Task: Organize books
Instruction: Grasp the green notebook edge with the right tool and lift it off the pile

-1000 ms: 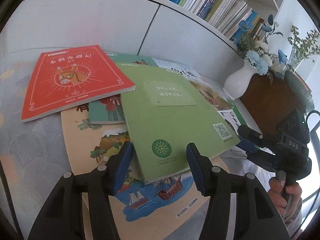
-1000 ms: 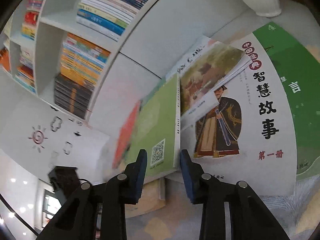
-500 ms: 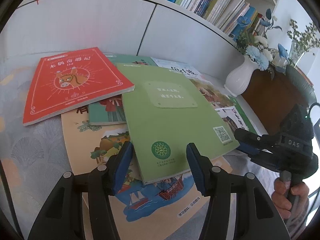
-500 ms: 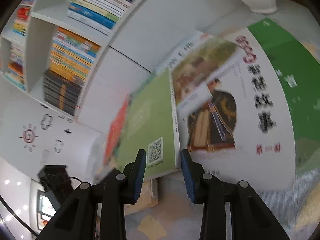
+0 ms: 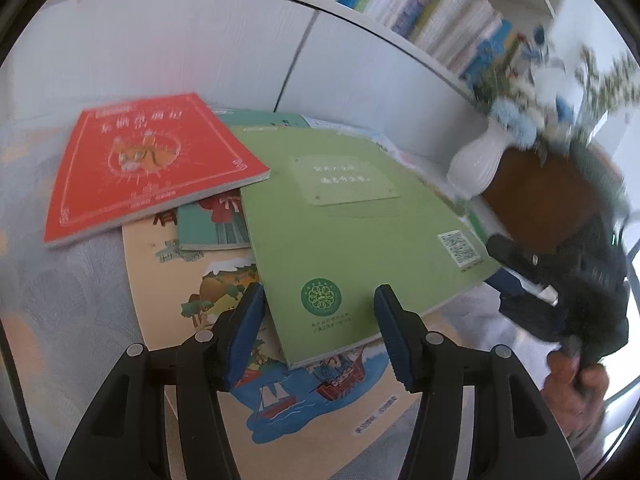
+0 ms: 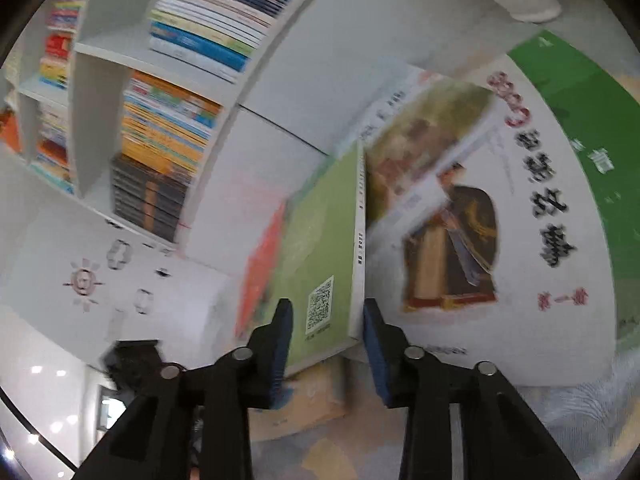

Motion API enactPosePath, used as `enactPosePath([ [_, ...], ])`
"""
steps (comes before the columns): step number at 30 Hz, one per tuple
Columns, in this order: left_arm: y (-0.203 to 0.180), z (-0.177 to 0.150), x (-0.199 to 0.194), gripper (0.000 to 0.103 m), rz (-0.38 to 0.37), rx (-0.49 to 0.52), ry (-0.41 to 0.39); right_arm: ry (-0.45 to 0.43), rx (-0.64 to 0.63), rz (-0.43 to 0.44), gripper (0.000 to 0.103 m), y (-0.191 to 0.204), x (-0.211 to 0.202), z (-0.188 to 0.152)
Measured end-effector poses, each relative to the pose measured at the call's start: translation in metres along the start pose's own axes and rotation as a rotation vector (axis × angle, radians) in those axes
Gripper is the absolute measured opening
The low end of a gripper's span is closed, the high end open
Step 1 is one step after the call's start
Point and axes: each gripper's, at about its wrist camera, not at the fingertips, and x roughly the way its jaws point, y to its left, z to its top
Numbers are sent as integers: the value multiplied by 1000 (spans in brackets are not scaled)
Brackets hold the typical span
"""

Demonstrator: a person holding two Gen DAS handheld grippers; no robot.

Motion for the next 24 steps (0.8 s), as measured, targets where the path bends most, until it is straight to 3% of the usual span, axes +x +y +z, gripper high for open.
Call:
enactPosePath([
  [4, 8, 2, -1, 55, -45, -44, 0, -5, -102, -8, 21, 19, 3, -2],
  [8, 2, -1, 1, 55, -21, -13, 0, 5, -70, -11, 21, 16, 18, -2],
  [13, 0, 1, -2, 55, -7, -22, 26, -14, -64, 0, 12, 16, 16, -4],
  [17, -6, -3, -17, 54, 28, -25, 46, -24, -183, -56, 11, 40, 3, -4],
  [24, -17, -7, -49, 54, 69, 34, 70, -38, -343, -191, 9, 93, -56, 6],
])
